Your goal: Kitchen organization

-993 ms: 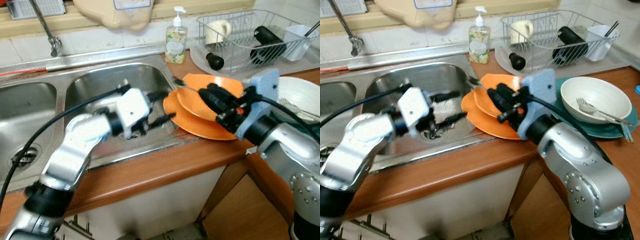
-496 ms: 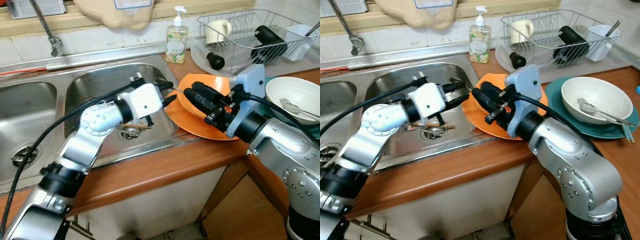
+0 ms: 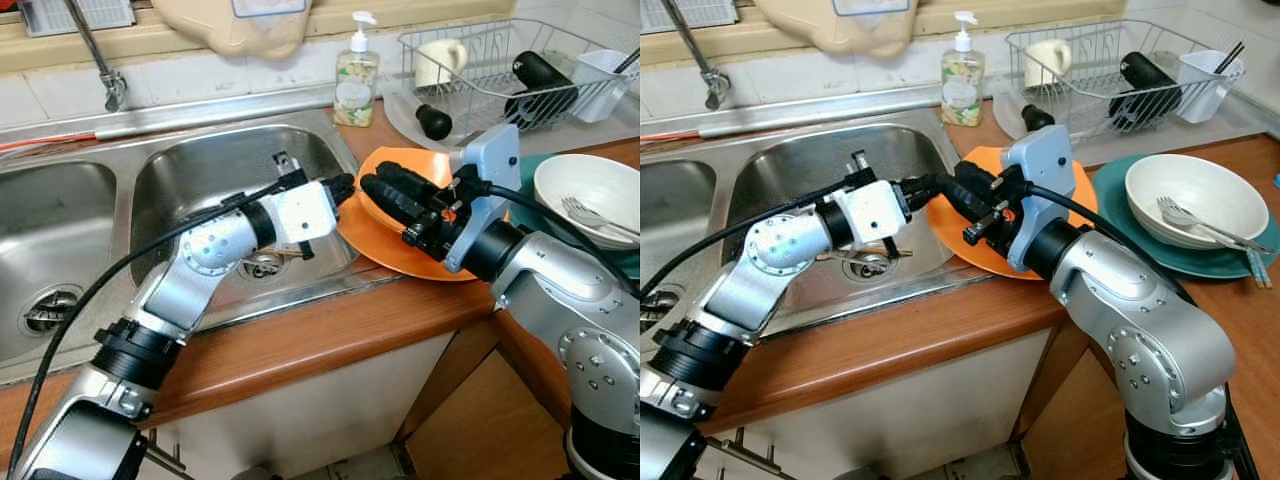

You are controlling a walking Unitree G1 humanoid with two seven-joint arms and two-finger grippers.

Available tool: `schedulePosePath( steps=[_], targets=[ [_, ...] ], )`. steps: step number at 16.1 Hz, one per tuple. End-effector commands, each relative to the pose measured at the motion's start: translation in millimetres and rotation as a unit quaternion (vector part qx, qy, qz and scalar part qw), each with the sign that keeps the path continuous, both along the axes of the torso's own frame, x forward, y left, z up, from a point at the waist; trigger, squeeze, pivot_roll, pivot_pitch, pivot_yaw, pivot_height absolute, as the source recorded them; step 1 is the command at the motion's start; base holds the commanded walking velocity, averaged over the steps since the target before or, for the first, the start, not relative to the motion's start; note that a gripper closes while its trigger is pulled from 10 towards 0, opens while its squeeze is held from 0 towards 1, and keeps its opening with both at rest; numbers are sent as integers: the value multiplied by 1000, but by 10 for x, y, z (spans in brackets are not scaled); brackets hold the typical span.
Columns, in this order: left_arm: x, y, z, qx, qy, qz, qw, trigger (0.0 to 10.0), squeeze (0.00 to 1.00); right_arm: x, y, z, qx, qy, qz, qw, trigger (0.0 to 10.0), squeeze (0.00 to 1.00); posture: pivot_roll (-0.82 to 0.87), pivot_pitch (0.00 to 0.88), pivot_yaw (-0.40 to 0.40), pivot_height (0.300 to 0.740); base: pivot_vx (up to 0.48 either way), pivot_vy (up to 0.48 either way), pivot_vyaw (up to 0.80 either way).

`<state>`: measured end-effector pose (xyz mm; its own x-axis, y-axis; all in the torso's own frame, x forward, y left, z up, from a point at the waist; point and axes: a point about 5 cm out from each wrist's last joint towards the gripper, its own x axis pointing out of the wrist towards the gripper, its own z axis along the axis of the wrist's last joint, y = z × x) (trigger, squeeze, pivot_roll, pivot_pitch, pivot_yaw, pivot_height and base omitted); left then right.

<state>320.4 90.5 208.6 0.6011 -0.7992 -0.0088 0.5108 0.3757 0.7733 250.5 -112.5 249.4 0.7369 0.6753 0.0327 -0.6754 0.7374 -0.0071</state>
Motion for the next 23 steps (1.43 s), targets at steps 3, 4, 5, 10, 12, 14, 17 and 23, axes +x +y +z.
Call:
schedulePosePath(
  steps=[3, 4, 5, 10, 12, 14, 17, 23],
  targets=[
    [74, 42, 81, 3, -37, 26, 999, 0, 0, -31, 81, 38, 5, -7, 25, 1000, 980, 0, -135, 0, 43, 740, 0, 0, 0],
    [85, 51, 88, 2, -39, 28, 999, 0, 0, -26, 78, 38, 3, -6, 22, 1000, 4235, 0, -135, 0, 43, 740, 0, 0, 0],
    [92, 63, 92, 3, -42, 31, 999, 0, 0, -19, 77, 33, 5, -3, 19, 1000, 10000, 0, -135, 0, 43, 740, 0, 0, 0],
    [134, 149, 71, 18, -49, 49, 997, 0, 0, 24, 42, 54, 1, -13, -7, 1000, 10000, 0, -133, 0, 45, 740, 0, 0, 0],
    [163, 214, 44, 28, -46, 65, 996, 0, 0, 30, 27, 60, 2, -15, -13, 1000, 10000, 0, -135, 0, 46, 740, 0, 0, 0],
    [237, 404, -60, 58, -21, 111, 992, 0, 0, 24, 14, 56, -5, -16, -13, 1000, 10000, 0, -139, 0, 50, 740, 0, 0, 0],
    [319, 703, -255, 109, 38, 183, 976, 0, 0, -27, 42, -33, -46, -7, 8, 999, 10000, 0, -143, 0, 51, 740, 0, 0, 0],
    [276, 997, -844, 163, 242, 267, 918, 10000, 0, -6, -4, -137, -77, 14, -22, 997, 10000, 0, -150, 0, 60, 740, 0, 0, 0]
  ],
)
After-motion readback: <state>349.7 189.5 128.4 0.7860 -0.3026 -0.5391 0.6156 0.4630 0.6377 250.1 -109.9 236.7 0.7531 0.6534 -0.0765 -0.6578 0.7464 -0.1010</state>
